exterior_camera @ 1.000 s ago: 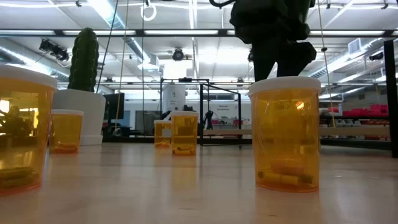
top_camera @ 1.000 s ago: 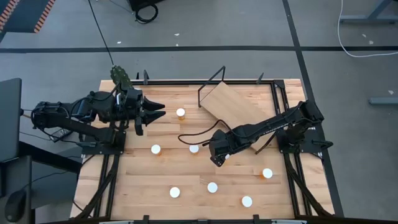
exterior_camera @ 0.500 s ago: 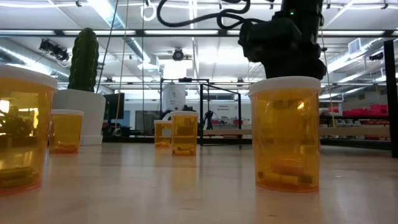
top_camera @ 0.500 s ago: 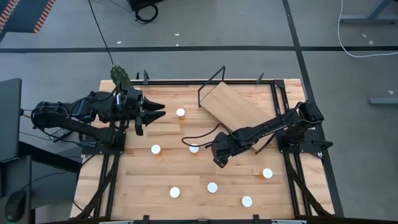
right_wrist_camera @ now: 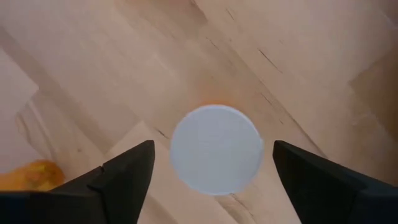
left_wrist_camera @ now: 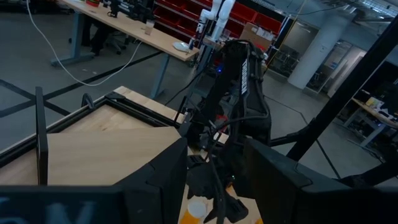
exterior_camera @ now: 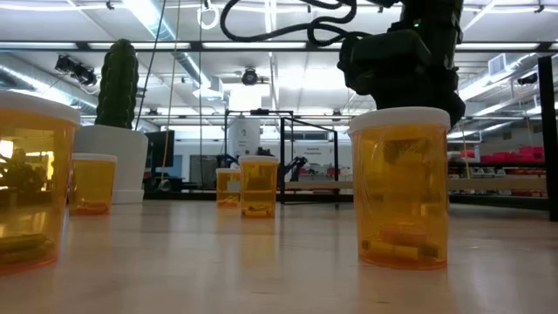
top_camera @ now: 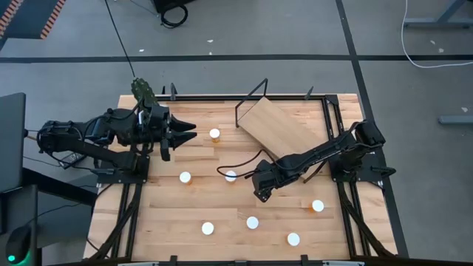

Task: Pick and place medicine bottles onto shelf by color
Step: Put the orange pill bottle to the right on the shelf

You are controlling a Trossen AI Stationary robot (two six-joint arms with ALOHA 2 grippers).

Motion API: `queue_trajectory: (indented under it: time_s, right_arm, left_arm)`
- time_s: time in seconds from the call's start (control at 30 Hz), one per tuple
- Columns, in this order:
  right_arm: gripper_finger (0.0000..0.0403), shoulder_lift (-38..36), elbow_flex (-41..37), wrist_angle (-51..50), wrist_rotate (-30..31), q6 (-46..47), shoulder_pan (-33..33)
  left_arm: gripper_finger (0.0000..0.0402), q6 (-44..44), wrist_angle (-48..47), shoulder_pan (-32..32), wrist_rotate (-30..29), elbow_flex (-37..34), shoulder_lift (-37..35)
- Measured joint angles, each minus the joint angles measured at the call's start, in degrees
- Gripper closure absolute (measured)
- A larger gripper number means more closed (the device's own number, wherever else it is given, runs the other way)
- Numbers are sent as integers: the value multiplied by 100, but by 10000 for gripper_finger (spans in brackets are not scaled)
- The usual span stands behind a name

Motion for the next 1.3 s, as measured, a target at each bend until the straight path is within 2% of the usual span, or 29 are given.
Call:
queue_trajectory:
  time_s: [0.3, 0.57, 0.9, 1.13, 1.3]
  right_arm:
    - [128, 0, -5, 42, 14, -24, 0]
    - [160, 0, -5, 38, -43, -66, 0]
    - [166, 0, 9, -6, -93, -83, -18]
    - [166, -41, 402, -770, -244, -263, -62]
    - [166, -332, 487, -1157, -14, -392, -175]
  left_arm:
    - [234, -1, 0, 0, 2, 0, 0]
    - [234, -1, 0, 0, 0, 0, 0]
    - [234, -2, -79, 0, 1, 0, -2]
    - [234, -2, -97, 0, 0, 0, -1]
    - [234, -2, -165, 0, 0, 2, 0]
